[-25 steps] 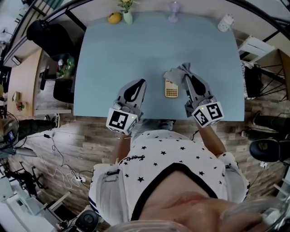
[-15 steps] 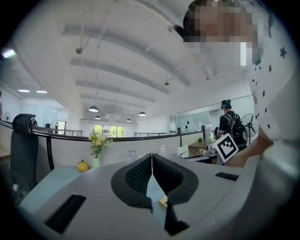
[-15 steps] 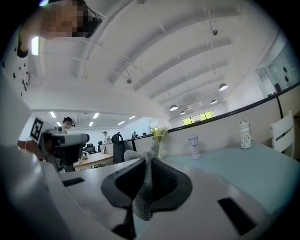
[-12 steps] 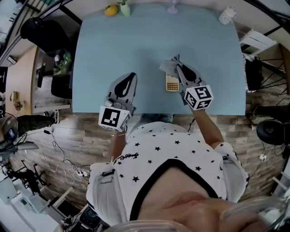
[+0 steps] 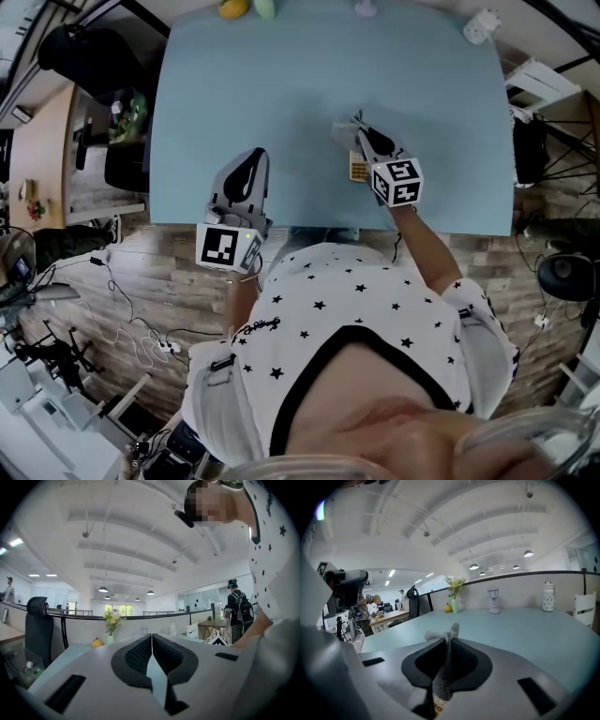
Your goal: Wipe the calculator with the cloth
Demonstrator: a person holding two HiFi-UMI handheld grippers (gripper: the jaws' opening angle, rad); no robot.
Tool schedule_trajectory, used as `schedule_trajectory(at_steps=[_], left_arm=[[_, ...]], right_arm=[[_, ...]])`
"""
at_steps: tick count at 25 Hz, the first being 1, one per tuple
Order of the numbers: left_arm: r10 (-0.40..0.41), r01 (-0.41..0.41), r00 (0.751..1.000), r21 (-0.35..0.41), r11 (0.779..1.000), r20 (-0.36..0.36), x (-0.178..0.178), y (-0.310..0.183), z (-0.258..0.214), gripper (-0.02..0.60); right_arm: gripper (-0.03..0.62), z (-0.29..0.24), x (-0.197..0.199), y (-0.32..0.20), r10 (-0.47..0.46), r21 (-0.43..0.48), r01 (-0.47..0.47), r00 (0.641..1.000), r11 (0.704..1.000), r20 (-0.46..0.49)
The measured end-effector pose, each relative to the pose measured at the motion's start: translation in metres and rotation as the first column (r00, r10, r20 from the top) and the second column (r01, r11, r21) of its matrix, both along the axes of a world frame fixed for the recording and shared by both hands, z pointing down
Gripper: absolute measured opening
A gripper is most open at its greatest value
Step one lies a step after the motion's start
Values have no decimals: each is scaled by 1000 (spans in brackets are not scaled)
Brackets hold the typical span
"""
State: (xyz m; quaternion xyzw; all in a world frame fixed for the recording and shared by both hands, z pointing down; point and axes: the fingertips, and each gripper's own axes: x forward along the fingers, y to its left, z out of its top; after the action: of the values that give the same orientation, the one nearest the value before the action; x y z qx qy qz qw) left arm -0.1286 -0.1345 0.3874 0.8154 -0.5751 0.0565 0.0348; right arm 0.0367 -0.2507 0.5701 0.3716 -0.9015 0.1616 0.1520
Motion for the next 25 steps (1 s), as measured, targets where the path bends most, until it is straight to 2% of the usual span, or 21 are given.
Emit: schedule_trajectory(at_steps=[8,13,25], left_arm=[[-67,67,998,0,998,7,-18,14,-1,31],[-92,92,996,-3,996,6,-26,16,1,31],[-46,46,999,-3,999,-4,-19,4,2,31]], right_arm=[[31,35,-21,0,-55,-48,52,995,998,-80],[31,58,-17,-4,-51,-86,40,991,996,-125],[32,66,7,-8,18,-94,-33,988,995,-153]])
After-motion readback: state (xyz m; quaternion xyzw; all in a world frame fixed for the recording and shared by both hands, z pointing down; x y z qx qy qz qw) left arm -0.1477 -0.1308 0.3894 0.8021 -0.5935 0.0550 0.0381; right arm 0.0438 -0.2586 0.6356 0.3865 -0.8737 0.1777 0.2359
